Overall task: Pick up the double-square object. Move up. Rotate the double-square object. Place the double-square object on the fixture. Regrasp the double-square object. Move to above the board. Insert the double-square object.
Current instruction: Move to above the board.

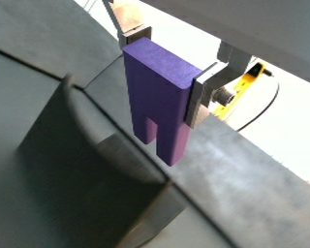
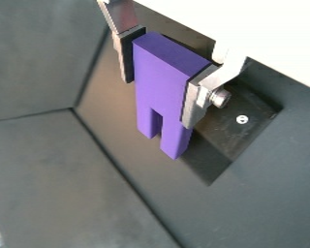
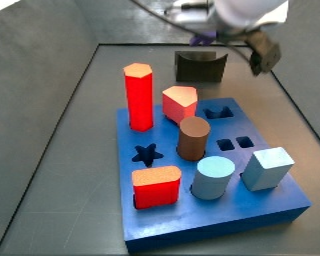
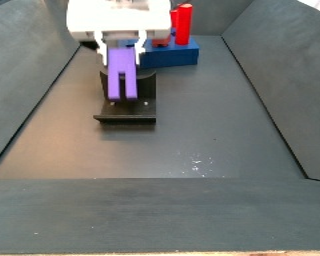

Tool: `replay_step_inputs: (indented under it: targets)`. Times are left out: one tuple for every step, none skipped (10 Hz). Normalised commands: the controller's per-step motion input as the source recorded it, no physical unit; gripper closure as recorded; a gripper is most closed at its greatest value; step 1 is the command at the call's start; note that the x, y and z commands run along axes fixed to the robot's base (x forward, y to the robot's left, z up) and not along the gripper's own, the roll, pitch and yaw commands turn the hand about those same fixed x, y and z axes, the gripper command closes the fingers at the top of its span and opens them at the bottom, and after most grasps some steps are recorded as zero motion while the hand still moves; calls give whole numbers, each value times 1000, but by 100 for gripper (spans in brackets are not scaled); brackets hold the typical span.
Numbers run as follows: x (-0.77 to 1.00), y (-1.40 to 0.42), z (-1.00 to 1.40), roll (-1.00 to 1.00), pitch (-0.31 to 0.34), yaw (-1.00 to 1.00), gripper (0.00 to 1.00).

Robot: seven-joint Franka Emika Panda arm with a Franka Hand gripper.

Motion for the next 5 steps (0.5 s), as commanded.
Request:
replay_step_inputs:
  targets:
    - [15,-13,1000,104,-140,-225,100]
    - [9,-13,1000,71,-63,-252,100]
    - [6,-11,1000,50,-9,-254,100]
    - [-1,-10,1000,34,52,-223,100]
    - [-8,-9,1000,23,94,-187,100]
